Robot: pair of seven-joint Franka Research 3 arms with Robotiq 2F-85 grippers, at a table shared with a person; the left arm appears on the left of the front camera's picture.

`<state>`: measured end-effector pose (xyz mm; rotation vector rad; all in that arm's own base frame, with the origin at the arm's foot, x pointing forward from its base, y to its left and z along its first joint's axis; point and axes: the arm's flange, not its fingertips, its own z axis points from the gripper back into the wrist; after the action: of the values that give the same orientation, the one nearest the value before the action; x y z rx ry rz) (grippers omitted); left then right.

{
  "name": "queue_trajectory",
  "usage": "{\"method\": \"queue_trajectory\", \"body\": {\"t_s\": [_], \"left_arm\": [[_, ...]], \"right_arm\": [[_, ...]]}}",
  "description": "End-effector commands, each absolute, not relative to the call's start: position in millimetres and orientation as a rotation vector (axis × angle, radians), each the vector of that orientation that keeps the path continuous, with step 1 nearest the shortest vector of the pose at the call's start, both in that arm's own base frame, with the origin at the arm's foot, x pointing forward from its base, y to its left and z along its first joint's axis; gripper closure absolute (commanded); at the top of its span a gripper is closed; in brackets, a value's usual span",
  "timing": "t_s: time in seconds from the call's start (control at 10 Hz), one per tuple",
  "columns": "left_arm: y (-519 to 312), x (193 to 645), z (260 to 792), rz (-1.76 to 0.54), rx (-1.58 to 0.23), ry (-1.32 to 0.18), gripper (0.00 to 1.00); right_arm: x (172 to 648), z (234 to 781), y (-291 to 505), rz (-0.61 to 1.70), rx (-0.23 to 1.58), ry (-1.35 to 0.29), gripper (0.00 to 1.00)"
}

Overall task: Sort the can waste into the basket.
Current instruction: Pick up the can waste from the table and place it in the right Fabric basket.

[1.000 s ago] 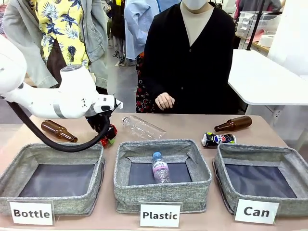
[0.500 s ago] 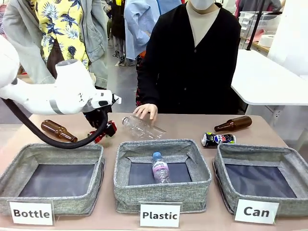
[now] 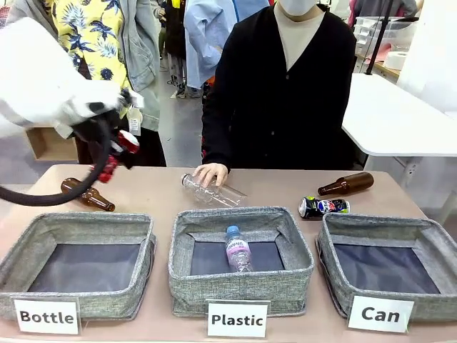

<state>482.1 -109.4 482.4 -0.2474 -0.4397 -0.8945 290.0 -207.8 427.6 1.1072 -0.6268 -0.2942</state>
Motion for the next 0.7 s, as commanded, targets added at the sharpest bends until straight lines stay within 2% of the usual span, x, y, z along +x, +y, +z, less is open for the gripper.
{"method": "queue_trajectory", "body": {"t_s": [0.0,0.3,0.4,0.6], "left_arm": [[-62.2,424.4,495.0,-1.031,-0.356,-0.423,1.00],[-21.7,367.6,497.3,-1.297,-0.518,-0.356,1.00],[-13.3,366.2,487.7,-1.220,-0.486,-0.368,1.00],[-33.2,371.8,503.1,-1.223,-0.506,-0.411,1.00]], "right_arm": [[293.6,427.9,-209.2,-0.278,1.117,-0.663,0.00],[293.6,427.9,-209.2,-0.278,1.117,-0.663,0.00],[293.6,427.9,-209.2,-0.278,1.117,-0.663,0.00],[293.6,427.9,-209.2,-0.278,1.117,-0.663,0.00]]}}
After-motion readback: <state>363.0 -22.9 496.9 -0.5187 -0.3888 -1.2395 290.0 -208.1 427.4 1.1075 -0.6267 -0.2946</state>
